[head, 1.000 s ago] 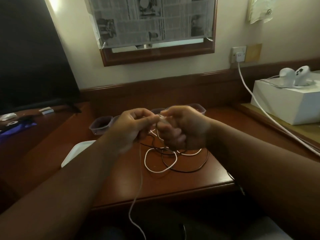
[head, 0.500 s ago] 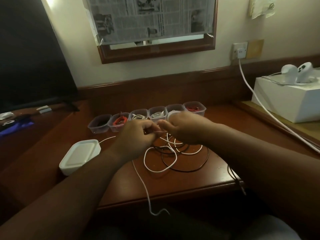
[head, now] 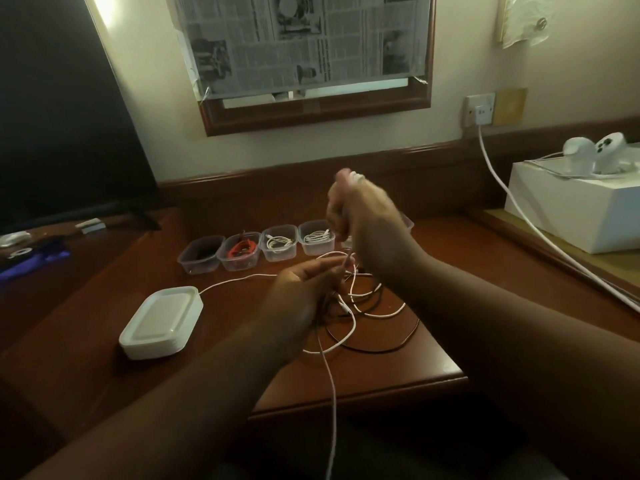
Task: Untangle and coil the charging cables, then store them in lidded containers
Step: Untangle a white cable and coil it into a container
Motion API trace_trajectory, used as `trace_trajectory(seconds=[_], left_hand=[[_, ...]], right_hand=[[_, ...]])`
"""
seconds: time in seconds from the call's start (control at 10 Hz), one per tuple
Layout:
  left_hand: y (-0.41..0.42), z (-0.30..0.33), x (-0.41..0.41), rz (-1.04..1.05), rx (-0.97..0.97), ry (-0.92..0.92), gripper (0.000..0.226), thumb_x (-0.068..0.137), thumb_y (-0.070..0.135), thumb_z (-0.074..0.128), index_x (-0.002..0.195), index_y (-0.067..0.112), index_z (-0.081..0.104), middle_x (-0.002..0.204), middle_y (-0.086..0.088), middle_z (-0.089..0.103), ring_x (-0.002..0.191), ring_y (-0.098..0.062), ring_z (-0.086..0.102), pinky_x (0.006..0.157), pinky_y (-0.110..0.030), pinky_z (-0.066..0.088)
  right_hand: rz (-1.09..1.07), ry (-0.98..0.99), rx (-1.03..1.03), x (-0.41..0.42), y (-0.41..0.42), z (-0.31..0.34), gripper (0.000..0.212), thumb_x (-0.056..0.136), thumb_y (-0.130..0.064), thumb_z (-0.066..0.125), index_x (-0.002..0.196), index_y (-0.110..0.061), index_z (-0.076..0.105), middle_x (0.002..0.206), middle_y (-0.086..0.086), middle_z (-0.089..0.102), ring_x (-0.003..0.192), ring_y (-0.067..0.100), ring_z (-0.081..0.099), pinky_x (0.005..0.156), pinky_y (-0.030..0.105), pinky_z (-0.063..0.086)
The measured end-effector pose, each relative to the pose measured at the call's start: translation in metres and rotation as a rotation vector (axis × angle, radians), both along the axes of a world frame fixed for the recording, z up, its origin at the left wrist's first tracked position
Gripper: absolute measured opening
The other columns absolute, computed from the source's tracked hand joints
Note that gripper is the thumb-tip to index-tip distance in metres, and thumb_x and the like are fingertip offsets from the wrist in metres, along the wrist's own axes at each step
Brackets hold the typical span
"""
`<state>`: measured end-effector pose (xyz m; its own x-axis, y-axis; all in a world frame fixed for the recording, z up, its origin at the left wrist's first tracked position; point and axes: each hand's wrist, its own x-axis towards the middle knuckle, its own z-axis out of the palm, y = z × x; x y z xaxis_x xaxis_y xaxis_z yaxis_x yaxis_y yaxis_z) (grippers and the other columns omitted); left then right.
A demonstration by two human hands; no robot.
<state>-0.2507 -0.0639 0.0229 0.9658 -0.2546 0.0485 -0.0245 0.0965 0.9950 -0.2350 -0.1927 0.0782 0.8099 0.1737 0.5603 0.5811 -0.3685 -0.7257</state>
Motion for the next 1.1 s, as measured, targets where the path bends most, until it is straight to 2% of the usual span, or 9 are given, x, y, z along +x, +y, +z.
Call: trace_trajectory(seconds=[0.1,0.2,0.3,0.5,0.7,0.8,0.9,1.0,1.1], left_hand=[[0.013,0.008,0.009,0.079,0.374,-0.258,0.019,0.095,0.001,0.056,0.085,0.013,0.067,0.052,0.009,0.062,0.043,-0.002,0.052,0.043,-0.017,0.043],[0.029,0.015,0.016,0.106,0.635,-0.625,0.03,0.089,0.0,0.063,0.077,0.027,0.066,0.053,0.019,0.062,0.054,0.005,0.061,0.049,-0.01,0.045],[0.043,0.01,0.027,0.169,0.758,-0.934,0.012,0.079,0.024,0.075,0.088,0.017,0.073,0.075,0.012,0.069,0.064,0.002,0.065,0.06,-0.013,0.052],[0.027,0.004,0.019,0.054,-0.108,-0.235,0.044,0.067,0.044,0.085,0.085,0.01,0.063,0.072,-0.011,0.056,0.06,-0.023,0.05,0.052,-0.03,0.041],[0.001,0.004,-0.001,0.136,-0.235,0.043,0.018,0.085,0.03,0.065,0.091,0.014,0.066,0.069,-0.001,0.056,0.05,-0.009,0.043,0.046,-0.022,0.032],[0.002,0.0,-0.007,0.056,0.044,-0.055,0.011,0.094,0.014,0.06,0.092,0.018,0.07,0.063,0.002,0.061,0.047,-0.012,0.047,0.047,-0.025,0.036],[0.015,0.005,0.0,0.057,0.599,-0.421,0.022,0.095,0.004,0.059,0.085,0.023,0.064,0.069,0.007,0.065,0.056,-0.004,0.061,0.053,-0.017,0.047],[0.034,0.008,0.011,0.058,0.819,-0.641,0.017,0.093,0.008,0.064,0.092,0.024,0.069,0.078,0.017,0.065,0.076,0.015,0.062,0.066,-0.007,0.049],[0.044,0.012,0.02,0.086,0.637,-0.557,0.004,0.085,0.016,0.074,0.086,0.018,0.071,0.067,0.01,0.069,0.064,0.001,0.065,0.057,-0.011,0.047]], right_hand=[[-0.249,-0.189,-0.734,0.01,-0.001,-0.02,0.048,0.1,-0.057,0.029,0.088,-0.018,0.055,0.074,-0.006,0.051,0.065,0.012,0.051,0.056,0.027,0.039],[-0.267,-0.106,-0.83,0.01,0.002,-0.034,0.066,0.097,-0.067,0.019,0.078,-0.015,0.057,0.068,-0.002,0.055,0.061,0.013,0.053,0.055,0.029,0.044],[-0.047,0.228,-0.67,0.001,0.007,-0.026,0.062,0.1,-0.06,0.013,0.077,-0.02,0.054,0.069,0.004,0.055,0.061,0.015,0.051,0.058,0.025,0.04],[0.854,1.068,0.37,-0.002,-0.006,-0.015,0.064,0.094,-0.07,0.026,0.061,-0.017,0.041,0.047,-0.004,0.032,0.041,0.011,0.019,0.043,0.025,0.015],[0.712,0.594,0.994,-0.008,0.009,-0.005,0.048,0.101,-0.048,0.024,0.074,-0.014,0.046,0.064,0.001,0.038,0.059,0.015,0.04,0.061,0.03,0.034],[-0.005,-0.009,0.029,-0.003,0.007,-0.011,0.041,0.1,-0.041,0.02,0.09,-0.015,0.05,0.076,-0.005,0.044,0.065,0.006,0.04,0.063,0.02,0.032],[-0.25,-0.153,-0.727,0.004,0.002,-0.025,0.047,0.1,-0.057,0.025,0.083,-0.021,0.05,0.073,-0.007,0.047,0.063,0.006,0.042,0.055,0.021,0.031],[-0.232,-0.007,-0.888,0.005,-0.002,-0.034,0.067,0.099,-0.063,0.016,0.076,-0.017,0.059,0.069,0.001,0.057,0.062,0.014,0.053,0.054,0.027,0.039],[-0.032,0.279,-0.689,0.003,-0.001,-0.033,0.062,0.103,-0.055,0.026,0.104,-0.007,0.066,0.09,0.016,0.065,0.08,0.031,0.062,0.065,0.036,0.043]])
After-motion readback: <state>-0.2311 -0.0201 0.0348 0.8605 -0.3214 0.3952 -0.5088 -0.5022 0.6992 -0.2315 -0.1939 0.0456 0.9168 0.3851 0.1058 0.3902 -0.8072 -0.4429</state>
